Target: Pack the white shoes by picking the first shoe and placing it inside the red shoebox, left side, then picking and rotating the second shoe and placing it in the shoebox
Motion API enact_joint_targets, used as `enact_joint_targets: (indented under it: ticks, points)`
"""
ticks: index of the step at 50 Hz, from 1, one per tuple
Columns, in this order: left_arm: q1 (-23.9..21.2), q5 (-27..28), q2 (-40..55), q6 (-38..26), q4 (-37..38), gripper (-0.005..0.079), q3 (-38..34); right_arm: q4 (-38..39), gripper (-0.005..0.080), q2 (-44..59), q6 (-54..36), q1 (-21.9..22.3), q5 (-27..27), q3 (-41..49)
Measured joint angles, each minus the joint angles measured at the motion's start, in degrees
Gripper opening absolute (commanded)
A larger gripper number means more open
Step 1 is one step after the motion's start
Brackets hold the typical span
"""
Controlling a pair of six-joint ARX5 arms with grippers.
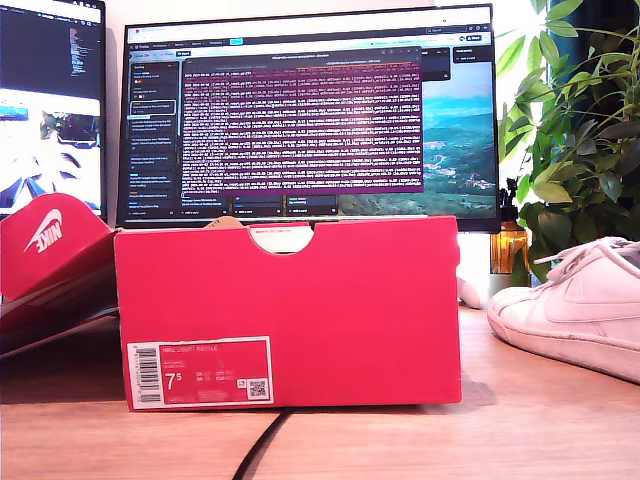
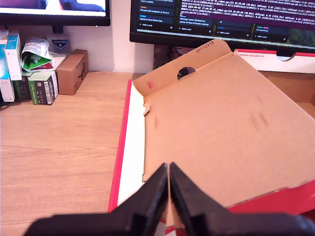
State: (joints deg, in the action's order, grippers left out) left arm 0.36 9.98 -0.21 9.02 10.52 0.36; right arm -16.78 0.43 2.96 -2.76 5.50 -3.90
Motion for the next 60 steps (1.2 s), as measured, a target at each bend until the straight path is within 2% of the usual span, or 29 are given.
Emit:
enact_joint_targets:
  ticks: [27, 29, 36, 42, 44, 52, 60]
  points:
    - [0.00, 0.28, 0.00, 0.11, -0.37, -0.0014, 0.00, 0.09, -0.0013, 0.00, 0.02, 0.00, 0.22, 0.00]
    - [0.00, 0.81, 0.00, 1.60, -0.87, -0.0014, -0.02, 0.33, -0.0013, 0.00, 0.02, 0.00, 0.37, 0.00]
    - [0.00, 1.99, 0.00, 7.39, -8.74, -0.0014, -0.02, 6.71, -0.0013, 0.00, 1.25, 0.00, 1.29, 0.04]
    - [0.00, 2.97, 0.00, 10.29, -16.28, -0.0014, -0.02, 12.68, -0.0013, 0.00, 5.97, 0.00, 1.84, 0.07]
    - [0.00, 3.45, 0.00, 11.76, -18.29, -0.0014, -0.02, 15.28, -0.0013, 0.02, 9.97, 0.00, 1.88, 0.11]
    - [0.00, 3.56, 0.00, 15.61, -23.82, -0.0014, -0.02, 25.16, -0.0013, 0.02, 19.74, 0.00, 1.90, 0.13]
    - [0.00, 3.06, 0.00, 16.35, -26.77, -0.0015, -0.02, 27.93, -0.0013, 0.02, 25.73, 0.00, 1.46, 0.13]
